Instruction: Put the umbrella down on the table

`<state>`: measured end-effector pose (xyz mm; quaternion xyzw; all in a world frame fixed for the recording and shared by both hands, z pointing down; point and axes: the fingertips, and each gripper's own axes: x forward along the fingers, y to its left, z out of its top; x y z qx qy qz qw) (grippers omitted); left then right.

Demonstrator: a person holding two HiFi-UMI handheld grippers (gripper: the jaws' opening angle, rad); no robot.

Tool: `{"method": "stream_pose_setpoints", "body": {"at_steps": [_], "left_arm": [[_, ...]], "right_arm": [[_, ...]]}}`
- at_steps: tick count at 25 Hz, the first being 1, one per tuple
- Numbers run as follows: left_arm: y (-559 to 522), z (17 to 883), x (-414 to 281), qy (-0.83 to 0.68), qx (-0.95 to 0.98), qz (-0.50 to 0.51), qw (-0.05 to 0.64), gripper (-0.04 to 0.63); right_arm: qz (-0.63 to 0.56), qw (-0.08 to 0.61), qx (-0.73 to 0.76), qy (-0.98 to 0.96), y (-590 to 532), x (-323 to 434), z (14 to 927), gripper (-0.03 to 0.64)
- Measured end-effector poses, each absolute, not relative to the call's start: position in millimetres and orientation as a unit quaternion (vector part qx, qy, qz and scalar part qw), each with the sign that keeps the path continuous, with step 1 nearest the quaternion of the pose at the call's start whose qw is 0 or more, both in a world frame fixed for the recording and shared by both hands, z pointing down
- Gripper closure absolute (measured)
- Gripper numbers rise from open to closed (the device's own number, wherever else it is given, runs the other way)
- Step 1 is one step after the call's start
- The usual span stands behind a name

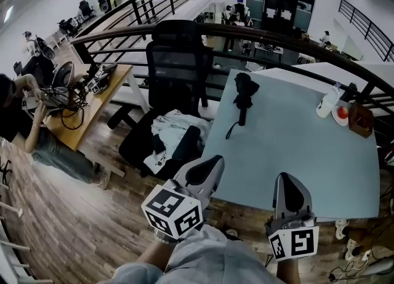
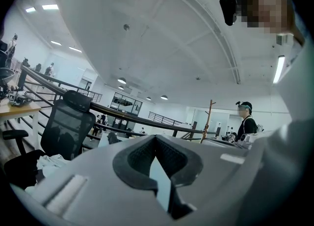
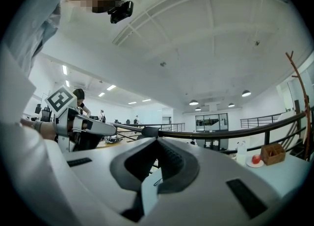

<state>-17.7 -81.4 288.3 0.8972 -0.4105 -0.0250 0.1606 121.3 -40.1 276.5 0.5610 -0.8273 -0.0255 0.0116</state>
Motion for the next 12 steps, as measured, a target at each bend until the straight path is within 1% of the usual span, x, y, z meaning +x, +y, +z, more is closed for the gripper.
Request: {"method": "stream_pose_setpoints", "body": {"at_steps": [12], "left_arm": [[-81.9,291.5,-17.7,-0.410,0.896,-0.026,0.170,0.591]], "right_arm": [[-0.029,0.020,0.556,-0.831,-43.8,115.9,276.8,0.626]]}}
